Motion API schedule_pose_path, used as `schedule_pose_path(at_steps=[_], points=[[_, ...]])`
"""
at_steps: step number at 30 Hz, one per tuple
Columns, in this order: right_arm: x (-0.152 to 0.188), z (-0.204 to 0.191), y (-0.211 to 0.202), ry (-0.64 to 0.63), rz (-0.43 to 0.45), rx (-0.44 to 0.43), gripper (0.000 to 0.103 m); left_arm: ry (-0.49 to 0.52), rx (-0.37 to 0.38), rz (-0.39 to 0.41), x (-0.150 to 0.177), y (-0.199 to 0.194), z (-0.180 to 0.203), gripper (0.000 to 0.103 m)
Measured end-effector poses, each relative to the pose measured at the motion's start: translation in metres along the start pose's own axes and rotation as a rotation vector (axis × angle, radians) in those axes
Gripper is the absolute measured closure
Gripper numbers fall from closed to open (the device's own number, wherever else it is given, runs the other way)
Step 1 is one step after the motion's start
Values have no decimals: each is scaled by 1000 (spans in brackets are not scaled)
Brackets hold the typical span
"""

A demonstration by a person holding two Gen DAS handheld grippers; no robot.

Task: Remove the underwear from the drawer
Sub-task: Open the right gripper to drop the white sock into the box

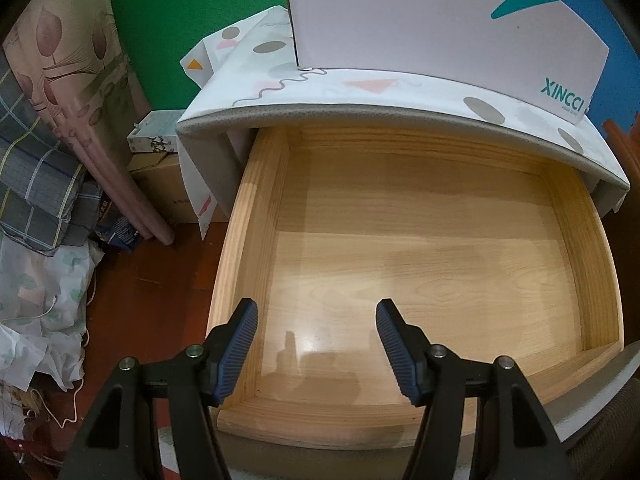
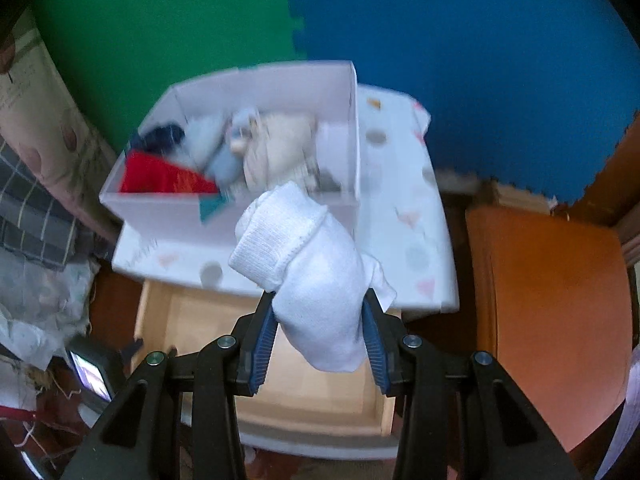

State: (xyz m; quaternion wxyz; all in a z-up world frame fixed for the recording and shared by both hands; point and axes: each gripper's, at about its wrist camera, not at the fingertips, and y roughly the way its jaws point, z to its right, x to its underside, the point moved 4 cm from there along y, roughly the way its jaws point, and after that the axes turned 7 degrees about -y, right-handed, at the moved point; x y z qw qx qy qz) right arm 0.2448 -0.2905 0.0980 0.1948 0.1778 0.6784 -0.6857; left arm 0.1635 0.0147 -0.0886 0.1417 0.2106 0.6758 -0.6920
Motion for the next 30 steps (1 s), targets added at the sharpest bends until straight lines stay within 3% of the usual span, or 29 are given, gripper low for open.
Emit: schedule_pose_path(at_steps=[12, 23, 26, 30], points=[[-90, -31, 45, -32, 9, 51, 65, -22, 6, 3, -1, 0, -3, 40], [-103, -39, 102, -39, -39, 83, 61, -36, 11, 1, -1, -1, -5, 40], [-103, -39, 104, -27, -30, 81, 57, -37, 7, 1, -1, -1, -5, 40], [-104, -39, 101, -14, 2, 58, 32, -37, 6, 0, -1, -1, -5, 40]])
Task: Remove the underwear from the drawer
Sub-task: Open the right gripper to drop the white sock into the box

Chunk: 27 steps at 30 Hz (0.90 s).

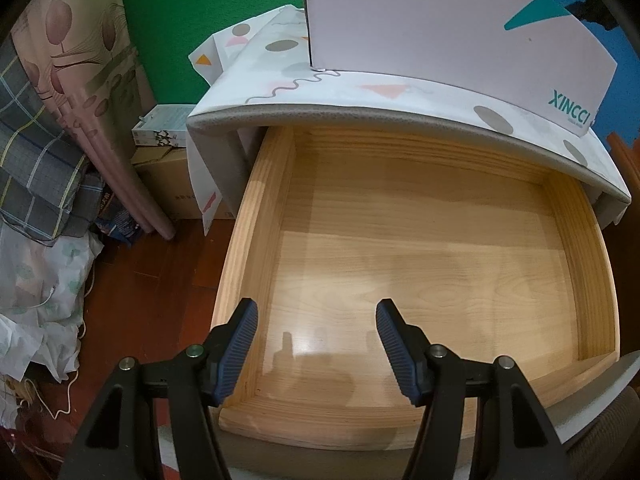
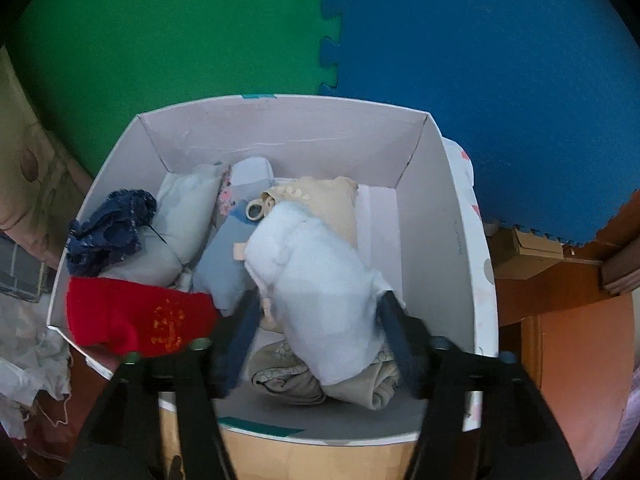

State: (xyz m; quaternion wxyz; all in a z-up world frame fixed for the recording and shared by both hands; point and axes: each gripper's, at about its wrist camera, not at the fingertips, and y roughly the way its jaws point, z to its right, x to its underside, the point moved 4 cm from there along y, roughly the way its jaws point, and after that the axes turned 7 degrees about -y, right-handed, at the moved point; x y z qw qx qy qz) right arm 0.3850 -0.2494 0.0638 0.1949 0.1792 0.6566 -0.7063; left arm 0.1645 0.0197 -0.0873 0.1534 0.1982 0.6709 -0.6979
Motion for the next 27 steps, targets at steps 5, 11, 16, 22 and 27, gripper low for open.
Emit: schedule_pose_path(at_steps=[5, 11, 16, 22, 27], points=[[3, 2, -25, 4, 61, -8, 26, 9, -15, 0, 0, 0, 2, 40], [39, 5, -72, -10, 158, -47, 13, 38, -19, 19, 3, -6, 7, 40], [96, 6, -94, -46, 199, -39, 10, 53, -14, 43, 5, -13, 11, 40], [182, 5, -79, -50, 190, 4, 10, 46, -3, 62, 6, -19, 12, 40], [235, 11, -38, 19, 138, -9, 10, 15, 4, 68, 10, -26, 8, 40]])
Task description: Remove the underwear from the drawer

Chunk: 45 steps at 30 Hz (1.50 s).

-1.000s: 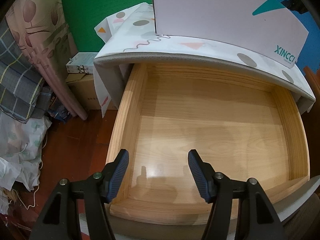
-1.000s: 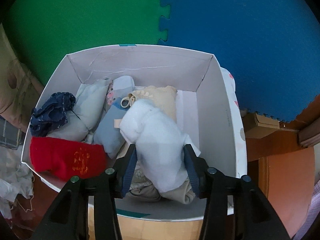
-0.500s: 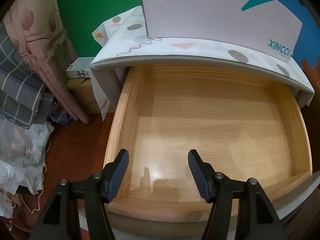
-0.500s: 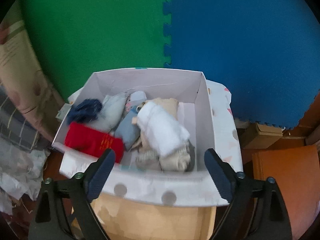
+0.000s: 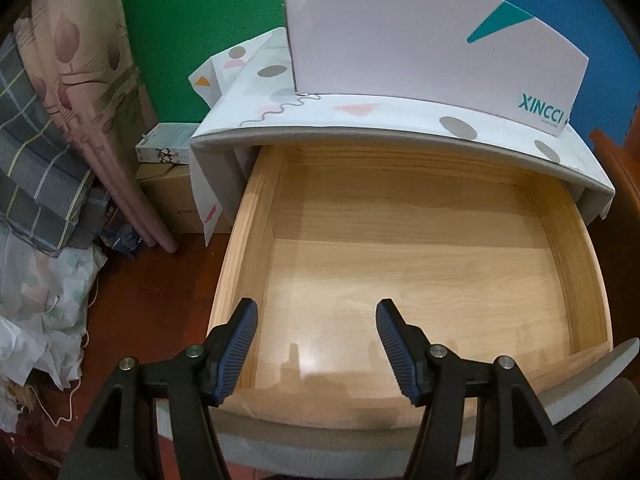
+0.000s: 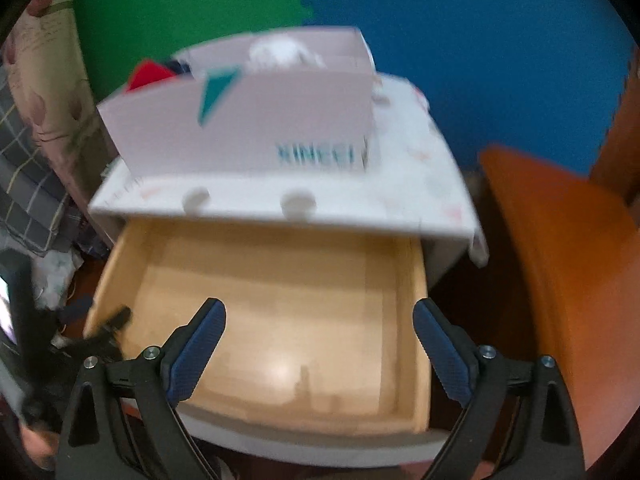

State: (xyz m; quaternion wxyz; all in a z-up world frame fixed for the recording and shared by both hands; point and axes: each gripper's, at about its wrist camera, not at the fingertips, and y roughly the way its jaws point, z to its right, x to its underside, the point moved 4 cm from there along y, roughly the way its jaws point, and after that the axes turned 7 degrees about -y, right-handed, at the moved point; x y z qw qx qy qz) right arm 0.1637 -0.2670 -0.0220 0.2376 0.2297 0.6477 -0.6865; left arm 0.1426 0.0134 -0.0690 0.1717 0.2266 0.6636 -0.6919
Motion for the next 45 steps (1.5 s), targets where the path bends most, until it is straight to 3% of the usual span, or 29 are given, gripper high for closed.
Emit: schedule_pose_path(at_steps=[7, 16, 45], points=[[37, -7, 25, -28, 12, -21, 10, 13, -11, 26, 4, -7, 4, 40], [48, 2, 40, 55, -26, -76, 10, 42, -30, 36, 5, -8, 9, 40], [50, -11, 51, 2, -88, -42, 10, 52, -18, 35, 5, -8, 12, 40]])
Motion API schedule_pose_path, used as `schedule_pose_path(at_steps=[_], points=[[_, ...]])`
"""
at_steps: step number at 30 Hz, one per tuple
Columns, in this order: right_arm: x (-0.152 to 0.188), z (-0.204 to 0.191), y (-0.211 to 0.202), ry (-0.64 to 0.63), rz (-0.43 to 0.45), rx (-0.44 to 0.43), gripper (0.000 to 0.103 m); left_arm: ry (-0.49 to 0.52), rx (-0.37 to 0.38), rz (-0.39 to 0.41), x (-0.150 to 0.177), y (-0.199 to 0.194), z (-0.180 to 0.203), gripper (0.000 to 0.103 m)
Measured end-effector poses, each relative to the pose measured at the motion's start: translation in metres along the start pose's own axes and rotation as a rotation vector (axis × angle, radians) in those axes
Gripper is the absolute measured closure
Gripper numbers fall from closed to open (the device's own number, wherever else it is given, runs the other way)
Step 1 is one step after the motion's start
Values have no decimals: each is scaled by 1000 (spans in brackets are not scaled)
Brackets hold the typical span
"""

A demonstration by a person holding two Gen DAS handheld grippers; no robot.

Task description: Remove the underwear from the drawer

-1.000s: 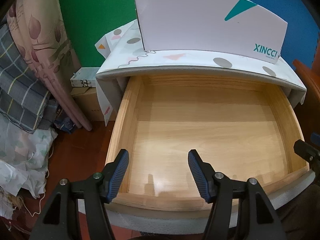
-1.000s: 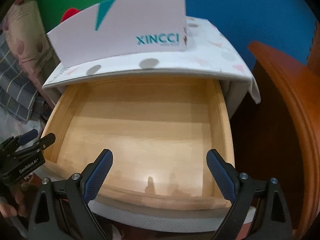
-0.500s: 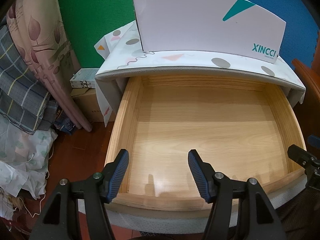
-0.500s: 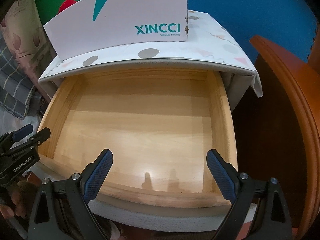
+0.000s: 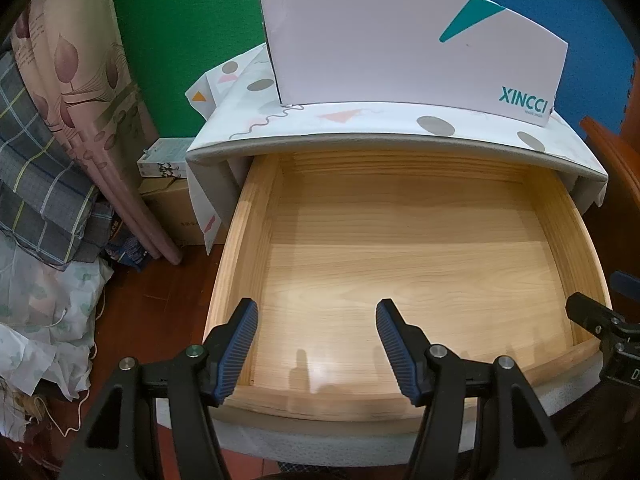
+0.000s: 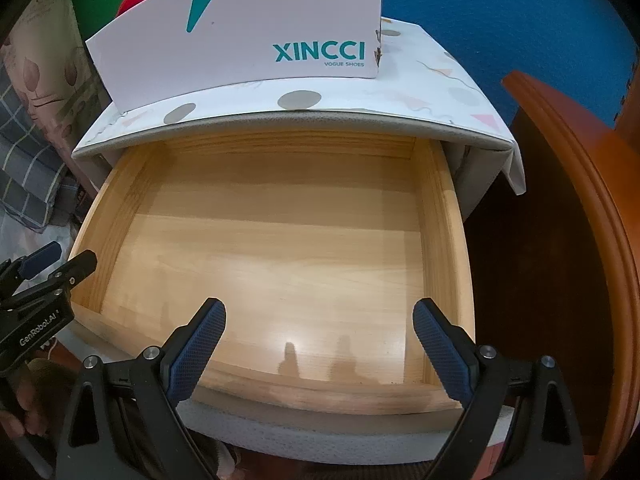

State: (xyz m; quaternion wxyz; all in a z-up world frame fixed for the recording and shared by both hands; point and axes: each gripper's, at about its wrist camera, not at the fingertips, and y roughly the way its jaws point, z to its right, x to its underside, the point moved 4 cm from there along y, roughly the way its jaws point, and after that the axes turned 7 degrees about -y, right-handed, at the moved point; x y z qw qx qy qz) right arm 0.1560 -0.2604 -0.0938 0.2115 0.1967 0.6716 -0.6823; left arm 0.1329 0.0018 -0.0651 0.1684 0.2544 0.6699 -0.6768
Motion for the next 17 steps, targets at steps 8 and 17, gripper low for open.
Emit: schedule_pose_path(at_steps=[8, 17], points=[[0, -1, 1, 1, -5, 4, 10, 11, -1, 9, 0, -1, 2, 40], [0, -1, 2, -2, -7, 5, 10, 25, 8, 19, 1, -3, 6, 40]])
